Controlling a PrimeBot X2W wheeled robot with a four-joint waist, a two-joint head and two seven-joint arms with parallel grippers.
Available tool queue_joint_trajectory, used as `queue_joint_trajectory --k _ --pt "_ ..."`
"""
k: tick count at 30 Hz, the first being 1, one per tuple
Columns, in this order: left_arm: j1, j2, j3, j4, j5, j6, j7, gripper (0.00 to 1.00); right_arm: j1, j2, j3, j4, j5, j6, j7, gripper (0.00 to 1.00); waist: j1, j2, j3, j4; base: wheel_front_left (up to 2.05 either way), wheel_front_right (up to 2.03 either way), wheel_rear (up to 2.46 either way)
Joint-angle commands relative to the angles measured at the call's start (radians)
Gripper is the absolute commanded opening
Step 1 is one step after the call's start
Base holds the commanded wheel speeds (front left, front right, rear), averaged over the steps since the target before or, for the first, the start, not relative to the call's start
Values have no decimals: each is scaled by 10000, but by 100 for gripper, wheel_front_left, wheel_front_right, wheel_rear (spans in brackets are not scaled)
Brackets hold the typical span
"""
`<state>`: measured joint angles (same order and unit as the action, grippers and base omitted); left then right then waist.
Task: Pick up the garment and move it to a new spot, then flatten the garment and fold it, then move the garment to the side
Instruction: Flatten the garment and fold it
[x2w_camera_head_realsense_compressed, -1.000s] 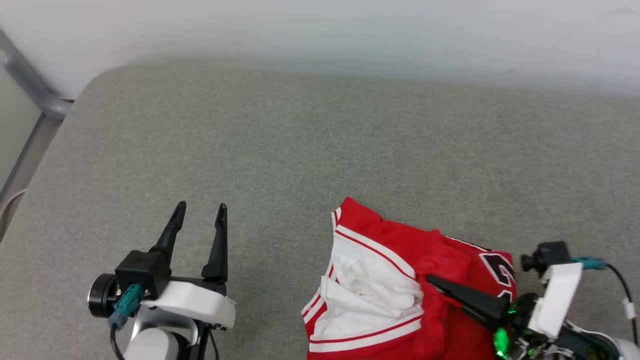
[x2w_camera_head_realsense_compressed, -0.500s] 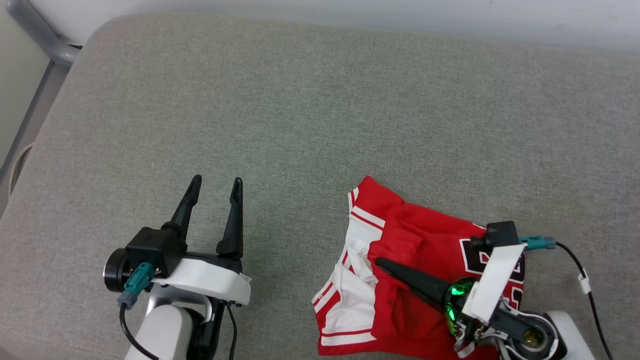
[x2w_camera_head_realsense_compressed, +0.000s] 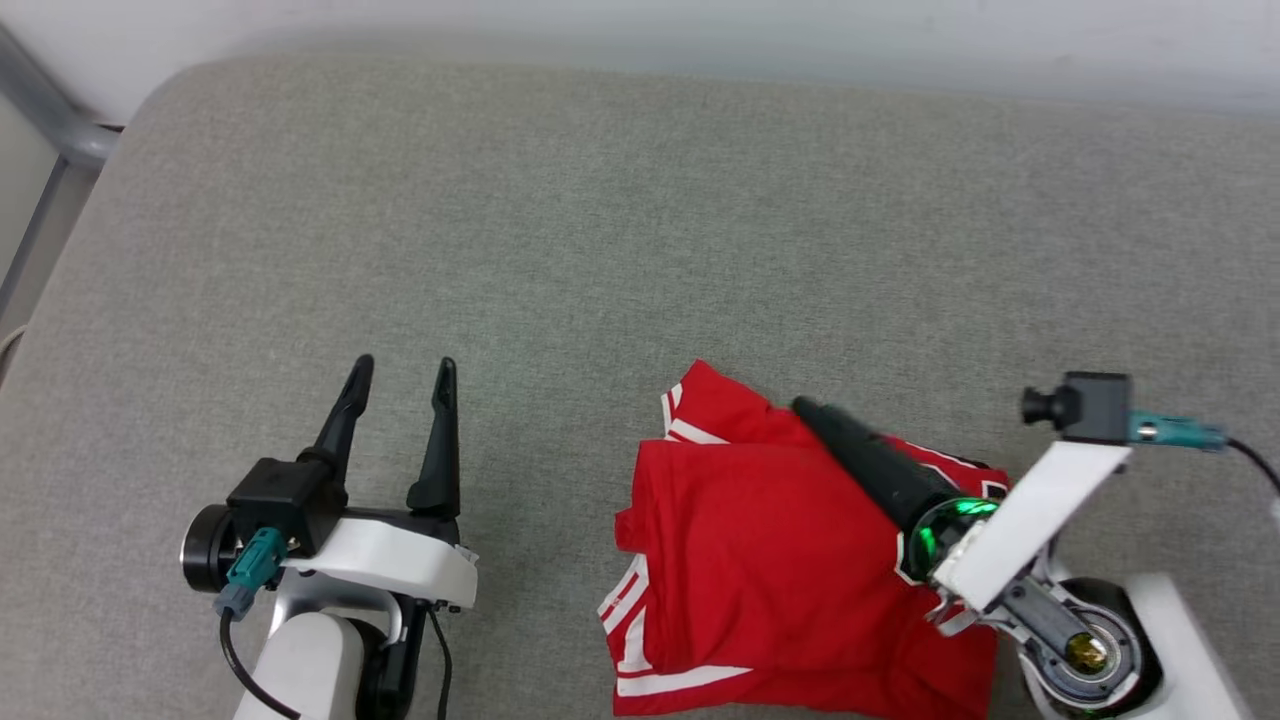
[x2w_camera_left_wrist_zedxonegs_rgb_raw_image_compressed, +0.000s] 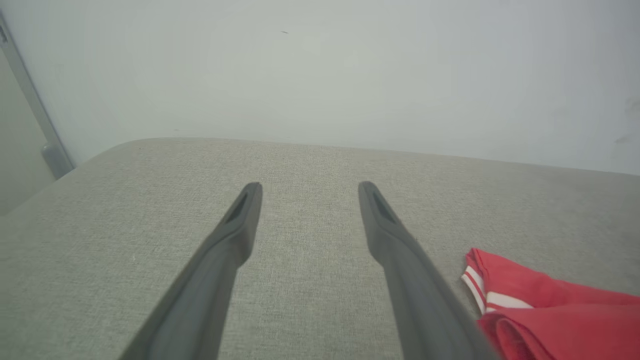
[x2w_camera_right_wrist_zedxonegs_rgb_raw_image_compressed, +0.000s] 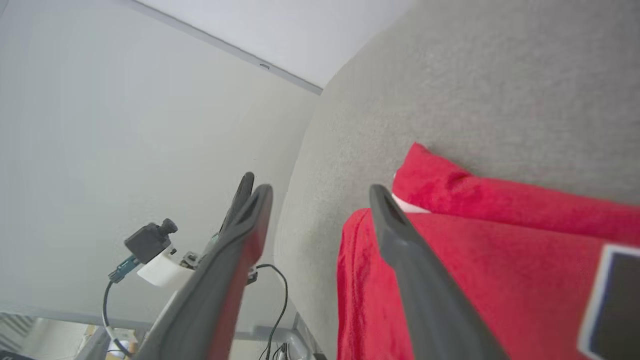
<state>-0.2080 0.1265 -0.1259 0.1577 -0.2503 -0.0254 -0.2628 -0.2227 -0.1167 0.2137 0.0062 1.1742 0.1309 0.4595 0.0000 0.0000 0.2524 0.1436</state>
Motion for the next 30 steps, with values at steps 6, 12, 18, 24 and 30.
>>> queue_joint_trajectory --k 6,12,18,24,30 --pt "192 87 292 47 156 -12 -23 100 425 -385 -861 -276 -1945 -6 -2000 100 0 0 -304 -397 0 0 0" --pt "458 139 620 93 280 128 -23 100 976 -410 -2375 -210 -4293 -6 -3671 100 0 0 -691 -722 0 0 0" --pt "789 196 910 229 341 85 -23 100 1658 -183 -3250 -664 -6482 -6 -4454 100 0 0 -1222 -958 0 0 0" --pt "1298 207 1050 320 436 46 -23 100 2397 13 -3209 -1418 -8325 -6 -4622 100 0 0 -1826 -1090 0 0 0" --pt "1722 176 1065 487 574 2 -23 100 3086 48 -2869 -1784 -9541 -6 -4585 100 0 0 -2249 -1122 0 0 0"
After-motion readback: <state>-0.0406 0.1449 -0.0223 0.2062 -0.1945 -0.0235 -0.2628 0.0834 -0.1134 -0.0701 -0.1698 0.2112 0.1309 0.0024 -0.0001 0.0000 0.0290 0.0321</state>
